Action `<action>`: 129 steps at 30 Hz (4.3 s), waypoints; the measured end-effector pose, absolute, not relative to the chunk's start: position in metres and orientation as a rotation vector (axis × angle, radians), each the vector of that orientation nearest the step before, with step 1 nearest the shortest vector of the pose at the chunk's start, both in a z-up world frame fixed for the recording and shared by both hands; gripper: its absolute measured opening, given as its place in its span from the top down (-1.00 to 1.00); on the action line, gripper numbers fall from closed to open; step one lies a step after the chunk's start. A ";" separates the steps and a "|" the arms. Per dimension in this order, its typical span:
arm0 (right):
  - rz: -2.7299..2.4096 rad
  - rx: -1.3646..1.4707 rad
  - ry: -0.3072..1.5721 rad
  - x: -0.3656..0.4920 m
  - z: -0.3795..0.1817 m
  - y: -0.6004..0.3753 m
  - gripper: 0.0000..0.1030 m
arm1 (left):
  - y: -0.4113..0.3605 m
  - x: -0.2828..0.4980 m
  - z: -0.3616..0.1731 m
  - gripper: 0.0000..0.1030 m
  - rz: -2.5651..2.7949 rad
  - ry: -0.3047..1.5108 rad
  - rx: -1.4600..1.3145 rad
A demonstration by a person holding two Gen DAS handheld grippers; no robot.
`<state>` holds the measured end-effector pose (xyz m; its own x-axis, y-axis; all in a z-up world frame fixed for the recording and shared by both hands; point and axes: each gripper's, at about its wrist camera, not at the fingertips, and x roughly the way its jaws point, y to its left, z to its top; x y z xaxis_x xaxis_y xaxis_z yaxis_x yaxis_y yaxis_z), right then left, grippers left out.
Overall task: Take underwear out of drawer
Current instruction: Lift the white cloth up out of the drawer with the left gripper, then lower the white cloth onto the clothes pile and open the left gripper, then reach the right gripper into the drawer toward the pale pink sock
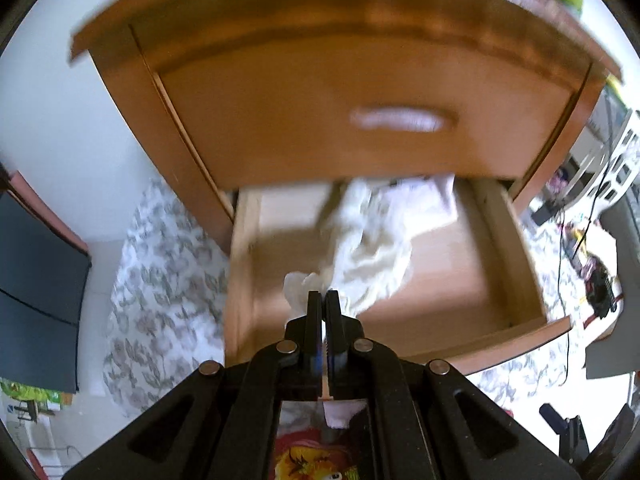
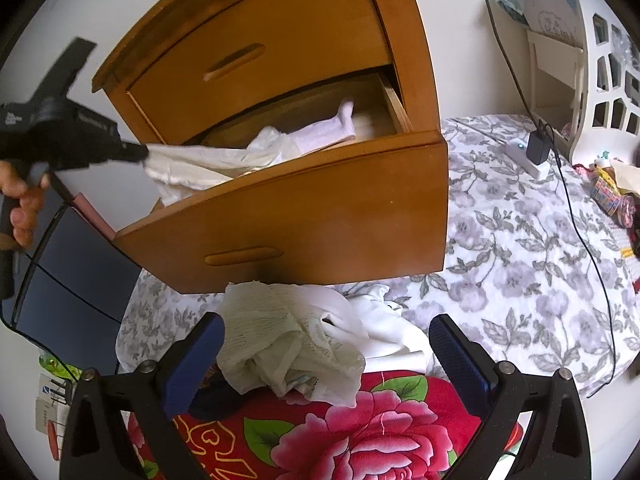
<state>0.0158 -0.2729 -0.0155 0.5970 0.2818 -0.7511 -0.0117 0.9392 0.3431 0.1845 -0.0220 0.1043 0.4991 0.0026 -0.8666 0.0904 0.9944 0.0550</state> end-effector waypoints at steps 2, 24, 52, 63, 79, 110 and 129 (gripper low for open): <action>0.169 0.316 0.916 0.014 -0.013 -0.273 -1.00 | -0.023 0.180 0.120 0.98 -0.054 0.999 0.102; 0.142 0.254 0.856 -0.014 0.023 -0.262 -1.00 | -0.039 0.093 0.268 0.98 -0.209 0.564 0.036; 0.108 0.183 0.757 -0.064 0.078 -0.247 -1.00 | -0.045 -0.001 0.270 0.98 -0.431 0.497 -0.092; 0.110 0.177 0.807 -0.057 0.062 -0.245 -1.00 | -0.061 0.025 0.166 0.98 -0.424 0.657 -0.081; 0.085 0.179 0.870 -0.045 0.039 -0.252 -1.00 | -0.054 0.029 -0.004 0.98 -0.410 0.982 -0.245; 0.083 0.166 0.890 -0.042 0.029 -0.248 -1.00 | -0.059 0.009 -0.023 0.53 -0.412 1.074 -0.241; 0.084 0.151 0.905 -0.039 0.025 -0.244 -1.00 | -0.002 0.002 0.032 -0.66 -0.131 0.842 -0.193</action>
